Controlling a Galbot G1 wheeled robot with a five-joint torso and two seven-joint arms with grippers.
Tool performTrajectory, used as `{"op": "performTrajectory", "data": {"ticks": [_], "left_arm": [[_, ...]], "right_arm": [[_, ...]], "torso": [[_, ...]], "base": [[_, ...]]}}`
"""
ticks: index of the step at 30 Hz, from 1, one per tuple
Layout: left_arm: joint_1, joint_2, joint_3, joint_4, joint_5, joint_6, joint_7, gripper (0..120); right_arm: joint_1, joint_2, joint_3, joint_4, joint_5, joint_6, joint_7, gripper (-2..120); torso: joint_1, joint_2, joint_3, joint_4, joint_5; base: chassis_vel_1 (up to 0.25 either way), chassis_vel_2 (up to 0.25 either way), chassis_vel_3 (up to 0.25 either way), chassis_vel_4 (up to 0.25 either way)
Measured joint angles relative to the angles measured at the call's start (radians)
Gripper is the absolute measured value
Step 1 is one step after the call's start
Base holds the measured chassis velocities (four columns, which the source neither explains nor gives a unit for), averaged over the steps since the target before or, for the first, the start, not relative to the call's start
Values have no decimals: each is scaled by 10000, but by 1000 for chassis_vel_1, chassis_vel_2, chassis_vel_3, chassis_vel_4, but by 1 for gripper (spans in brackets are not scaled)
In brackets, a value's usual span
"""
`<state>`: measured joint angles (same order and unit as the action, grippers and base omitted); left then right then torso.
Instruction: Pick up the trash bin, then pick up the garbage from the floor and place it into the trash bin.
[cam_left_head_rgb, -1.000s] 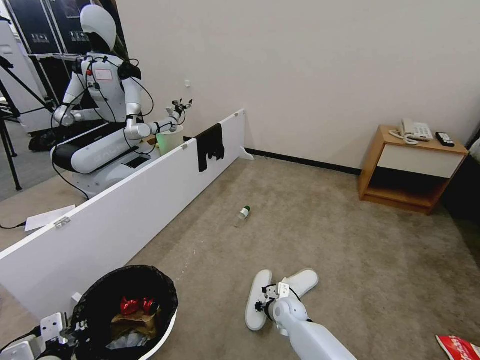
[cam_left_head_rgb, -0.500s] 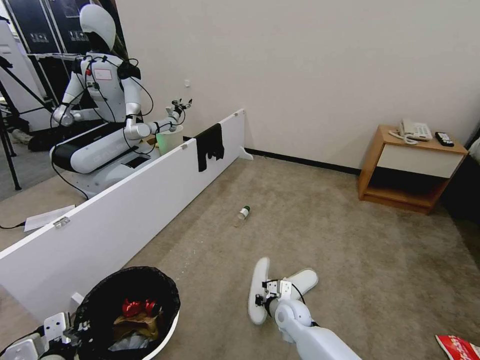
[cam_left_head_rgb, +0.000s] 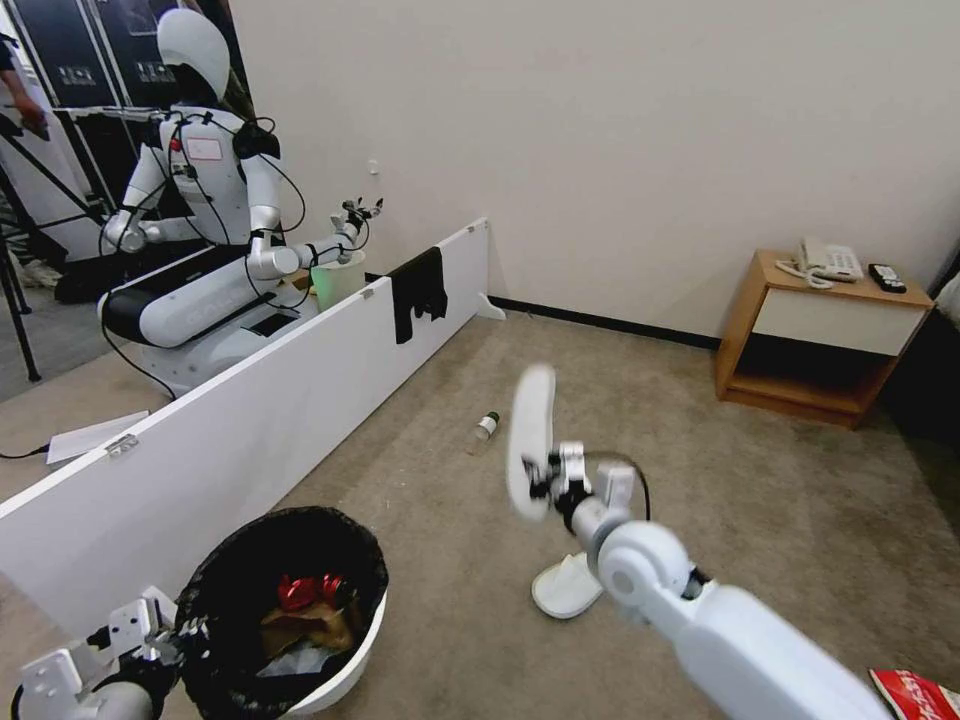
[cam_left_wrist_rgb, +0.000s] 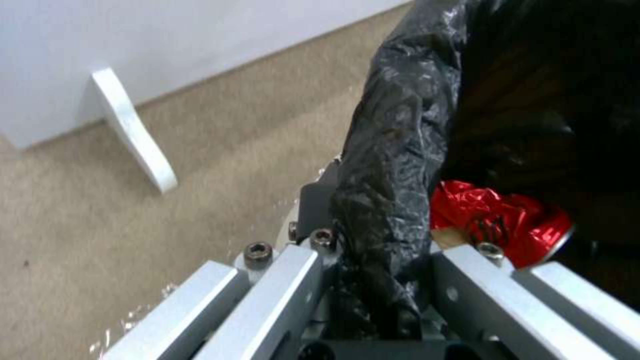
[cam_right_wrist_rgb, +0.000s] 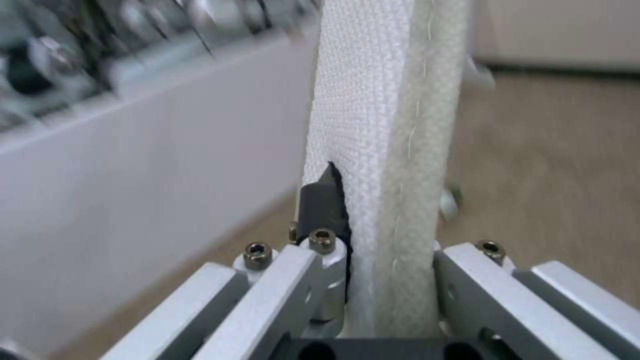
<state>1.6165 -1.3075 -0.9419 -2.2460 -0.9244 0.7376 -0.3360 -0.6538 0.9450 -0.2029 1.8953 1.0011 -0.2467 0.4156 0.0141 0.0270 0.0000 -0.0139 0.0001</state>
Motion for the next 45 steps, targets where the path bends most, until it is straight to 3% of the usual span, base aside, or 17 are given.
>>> {"op": "performTrajectory", "data": {"ticks": [8, 13, 19, 26, 40, 45], "left_arm": [[-111, 666, 73, -195, -1150, 3, -518, 2], [-50, 1067, 57, -351, -1622, 2, -682, 2], [82, 1128, -24, -554, -1859, -1, -751, 2], [111, 1258, -25, -650, -1930, -7, -758, 2], [183, 1354, -94, -848, -2014, -15, -757, 2], [253, 1419, -167, -961, -2063, -21, -756, 2]], "right_arm": [[982, -211, -621, 897, -474, 887, -612, 3], [2647, 349, -1969, 833, -720, 1771, -1038, 3], [3910, 1246, -3232, 668, -787, 2292, -1335, 3], [4459, 2088, -4559, 389, -817, 2457, -1335, 3], [4587, 2479, -5800, 106, -891, 2451, -1176, 3], [4419, 2044, -6394, -71, -1330, 2454, -1243, 3]], "torso": [[0, 0, 0, 0, -1], [1, 0, 1, 3, -3], [0, 0, 0, 4, -4], [0, 0, 0, 2, -3], [1, 0, 0, 0, -2], [0, 0, 0, -1, -1]], "base": [[0, 0, 0, 0], [0, 0, 0, 0], [0, 0, 0, 0], [0, 0, 0, 0], [0, 0, 0, 0], [0, 0, 0, 0]]}}
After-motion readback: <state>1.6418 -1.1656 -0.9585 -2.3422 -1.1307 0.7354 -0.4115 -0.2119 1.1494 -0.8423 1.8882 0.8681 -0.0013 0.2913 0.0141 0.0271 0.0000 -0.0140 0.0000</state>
